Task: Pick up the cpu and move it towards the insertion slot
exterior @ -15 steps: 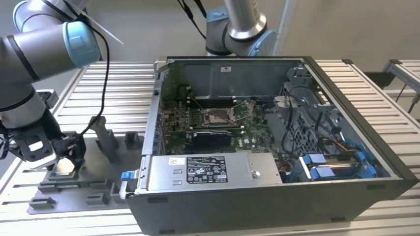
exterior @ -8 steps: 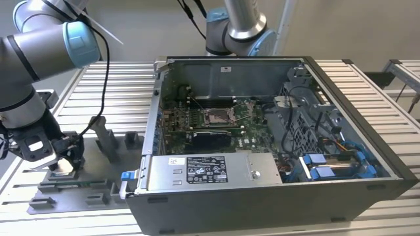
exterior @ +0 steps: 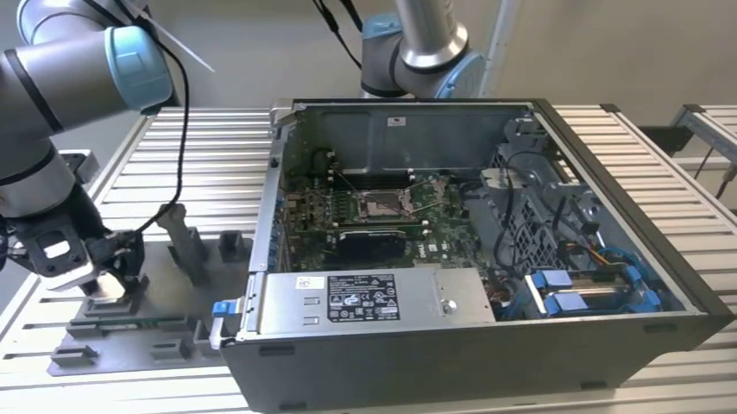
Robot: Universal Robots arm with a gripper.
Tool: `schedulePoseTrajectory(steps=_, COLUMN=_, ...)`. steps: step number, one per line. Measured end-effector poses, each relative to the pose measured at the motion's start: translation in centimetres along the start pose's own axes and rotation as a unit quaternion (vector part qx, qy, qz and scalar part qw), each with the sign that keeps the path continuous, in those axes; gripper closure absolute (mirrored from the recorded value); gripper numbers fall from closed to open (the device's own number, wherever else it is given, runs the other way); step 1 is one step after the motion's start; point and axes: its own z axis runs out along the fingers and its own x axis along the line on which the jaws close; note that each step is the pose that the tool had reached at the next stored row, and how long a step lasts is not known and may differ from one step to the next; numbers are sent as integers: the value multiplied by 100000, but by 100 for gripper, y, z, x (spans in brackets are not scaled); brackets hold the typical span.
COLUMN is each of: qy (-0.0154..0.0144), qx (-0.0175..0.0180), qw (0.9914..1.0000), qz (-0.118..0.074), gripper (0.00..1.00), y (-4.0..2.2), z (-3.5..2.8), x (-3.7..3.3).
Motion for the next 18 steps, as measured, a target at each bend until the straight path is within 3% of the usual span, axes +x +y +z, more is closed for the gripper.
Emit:
schedulePoseTrajectory(steps=4, qy=3, qx=0, qw=100000, qz=0, gripper=100, y=5, z=-177, x=0)
schedulePoseTrajectory(steps=14, qy=10, qx=32, qw=100000, qz=3, gripper=100, y=8, z=-259, x=1)
schedulePoseTrajectory(steps=18, qy=2, qx=27, qw=100000, qz=6, gripper=100, y=13, z=-422, x=2)
